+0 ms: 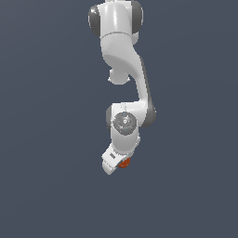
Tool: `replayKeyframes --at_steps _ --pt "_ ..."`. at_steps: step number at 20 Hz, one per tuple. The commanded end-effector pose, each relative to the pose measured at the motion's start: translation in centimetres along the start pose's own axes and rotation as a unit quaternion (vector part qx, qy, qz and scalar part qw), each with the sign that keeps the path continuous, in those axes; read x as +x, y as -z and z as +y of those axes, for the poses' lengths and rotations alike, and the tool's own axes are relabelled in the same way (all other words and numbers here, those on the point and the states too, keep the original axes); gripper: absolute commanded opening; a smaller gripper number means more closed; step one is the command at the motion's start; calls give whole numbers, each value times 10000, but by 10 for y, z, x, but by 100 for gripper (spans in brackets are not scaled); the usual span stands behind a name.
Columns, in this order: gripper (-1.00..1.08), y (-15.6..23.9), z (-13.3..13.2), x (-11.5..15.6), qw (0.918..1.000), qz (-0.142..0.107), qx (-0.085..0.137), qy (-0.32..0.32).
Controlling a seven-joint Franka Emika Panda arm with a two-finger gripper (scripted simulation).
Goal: Pick up the object and move it to a goal position.
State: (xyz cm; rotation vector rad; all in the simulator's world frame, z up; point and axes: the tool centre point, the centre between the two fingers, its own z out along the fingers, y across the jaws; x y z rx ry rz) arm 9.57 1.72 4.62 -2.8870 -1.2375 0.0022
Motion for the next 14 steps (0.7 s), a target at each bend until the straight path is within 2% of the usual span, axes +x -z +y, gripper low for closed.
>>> replayKeyframes --at_steps 1,8,14 --pt "-100 0 0 0 10000 0 0 0" --pt "-100 10 4 -10 10000 0 0 0" --pt "-100 37 13 -35 10000 -1 -2 0"
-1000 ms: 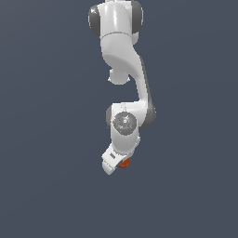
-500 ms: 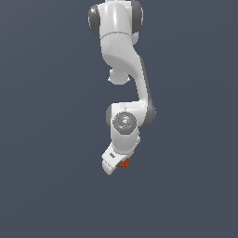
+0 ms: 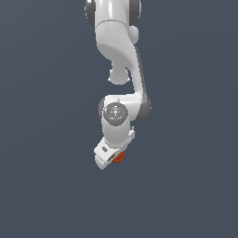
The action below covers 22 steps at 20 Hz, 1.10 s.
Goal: Pick up the object and move it to a goal position.
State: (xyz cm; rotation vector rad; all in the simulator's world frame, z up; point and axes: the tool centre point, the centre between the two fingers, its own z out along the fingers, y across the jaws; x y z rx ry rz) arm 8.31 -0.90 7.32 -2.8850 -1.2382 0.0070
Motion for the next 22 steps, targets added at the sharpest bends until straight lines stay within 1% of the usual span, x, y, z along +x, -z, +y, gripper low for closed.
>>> replayKeyframes --at_steps 1,18,22 --pt "-100 16 6 -13 10000 10 -16 -5" --pt "-100 161 58 -147 10000 18 -16 -3" --pt "-100 193 70 -175 10000 20 -15 -2"
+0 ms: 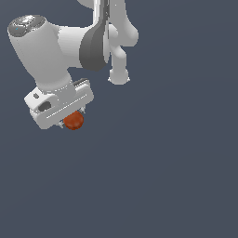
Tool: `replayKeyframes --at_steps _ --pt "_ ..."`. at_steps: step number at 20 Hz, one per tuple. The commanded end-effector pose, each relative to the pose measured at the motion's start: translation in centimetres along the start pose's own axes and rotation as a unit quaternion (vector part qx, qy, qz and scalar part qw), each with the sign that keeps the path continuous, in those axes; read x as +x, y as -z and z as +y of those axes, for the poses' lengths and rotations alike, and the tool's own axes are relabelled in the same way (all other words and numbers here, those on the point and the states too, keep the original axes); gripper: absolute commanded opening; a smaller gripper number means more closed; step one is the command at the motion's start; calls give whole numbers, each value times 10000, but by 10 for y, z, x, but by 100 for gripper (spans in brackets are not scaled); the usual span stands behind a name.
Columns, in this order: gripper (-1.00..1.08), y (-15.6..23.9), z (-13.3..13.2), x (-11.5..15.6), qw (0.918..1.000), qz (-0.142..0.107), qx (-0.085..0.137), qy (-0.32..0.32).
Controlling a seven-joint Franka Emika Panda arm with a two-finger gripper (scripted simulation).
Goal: Pick up the object and move it to a goal position.
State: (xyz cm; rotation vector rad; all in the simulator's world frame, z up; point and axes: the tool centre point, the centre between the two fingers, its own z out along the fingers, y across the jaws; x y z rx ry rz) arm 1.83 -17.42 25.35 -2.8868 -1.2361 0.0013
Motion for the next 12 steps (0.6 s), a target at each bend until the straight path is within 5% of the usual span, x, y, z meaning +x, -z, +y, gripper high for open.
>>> replayKeyframes --at_steps 1,12 --pt "-100 19 7 -16 10000 5 -4 6" --pt "-100 49 21 -42 10000 3 -6 5"
